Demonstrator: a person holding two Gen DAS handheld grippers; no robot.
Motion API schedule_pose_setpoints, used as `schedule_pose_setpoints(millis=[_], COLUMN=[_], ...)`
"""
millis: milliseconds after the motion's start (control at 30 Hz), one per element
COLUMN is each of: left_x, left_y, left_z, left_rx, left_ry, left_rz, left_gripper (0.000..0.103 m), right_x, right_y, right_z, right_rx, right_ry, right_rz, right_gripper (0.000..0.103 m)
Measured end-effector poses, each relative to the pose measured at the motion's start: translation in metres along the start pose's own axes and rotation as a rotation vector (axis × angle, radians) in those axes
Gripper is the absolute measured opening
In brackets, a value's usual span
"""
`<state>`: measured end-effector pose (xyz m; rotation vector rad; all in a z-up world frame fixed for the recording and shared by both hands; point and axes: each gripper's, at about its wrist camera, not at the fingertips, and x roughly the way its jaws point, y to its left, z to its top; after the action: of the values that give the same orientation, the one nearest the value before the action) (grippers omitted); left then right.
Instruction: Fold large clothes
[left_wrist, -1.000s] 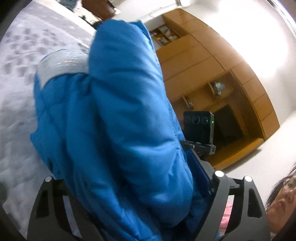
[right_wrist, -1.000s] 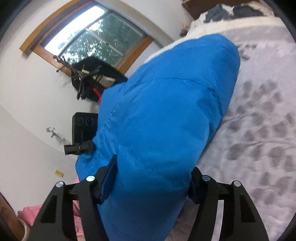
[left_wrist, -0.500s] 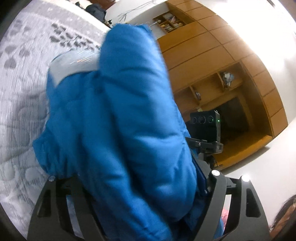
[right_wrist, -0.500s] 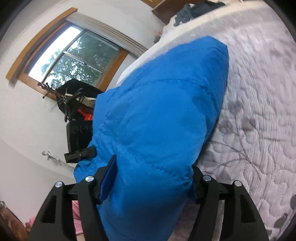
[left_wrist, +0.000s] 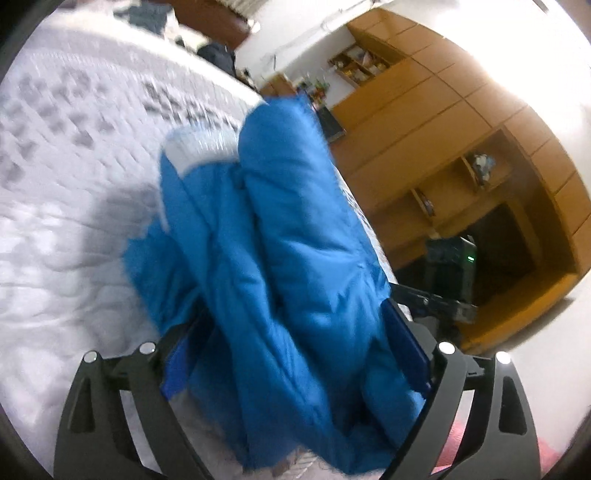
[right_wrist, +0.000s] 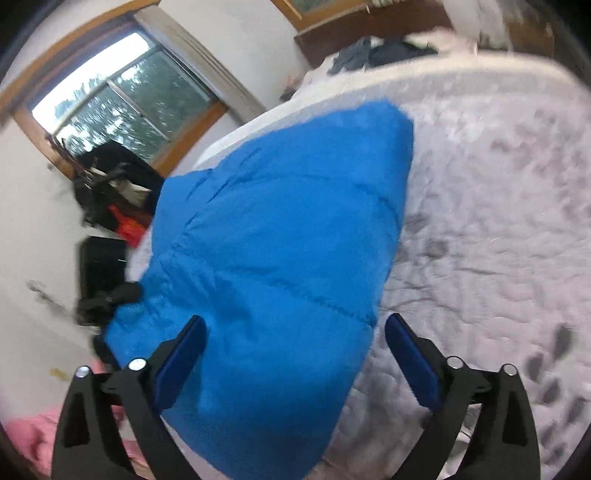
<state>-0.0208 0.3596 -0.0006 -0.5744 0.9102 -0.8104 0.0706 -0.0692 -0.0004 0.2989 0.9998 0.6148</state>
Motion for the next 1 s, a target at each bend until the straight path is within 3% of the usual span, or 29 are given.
schedule_pose_setpoints(millis=[200, 467, 633, 800, 1000], left_x=[-0.043, -0.058, -0.064, -0.069, -0.071], left_y=[-0.038, -0.079, -0.098, -0.115, -0.126], left_z=[0.0, -0.028, -0.05, -0.065, -0.079], left_rx=[0.124, 0.183, 0.209, 0.248, 0.273], left_ry=[-0.084, -0.105, -0.123, -0.15, -0.159], left_rz=[0.256, 0.457, 0.53, 0.589, 0.613], left_gripper=[0.099, 0.1, 0.1, 0.1, 0.1], right_x=[-0.024, -0.037, -0.048, -0.053, -0.057], right_y=[0.035, 0.075, 0.087, 0.101, 0.112], right_z=[-0.016, -0.032, -0.044, -0.053, -0.061], right_rx=[-0.042, -0.056, -0.05, -0.06, -0.07], right_ry=[-0.019, -0.025, -0.062, -0.078, -0.109], right_rz=[-0.222, -0.396, -0.441, -0.544, -0.592], right_gripper=[0.099, 0.099, 0.099, 0.099, 0.099])
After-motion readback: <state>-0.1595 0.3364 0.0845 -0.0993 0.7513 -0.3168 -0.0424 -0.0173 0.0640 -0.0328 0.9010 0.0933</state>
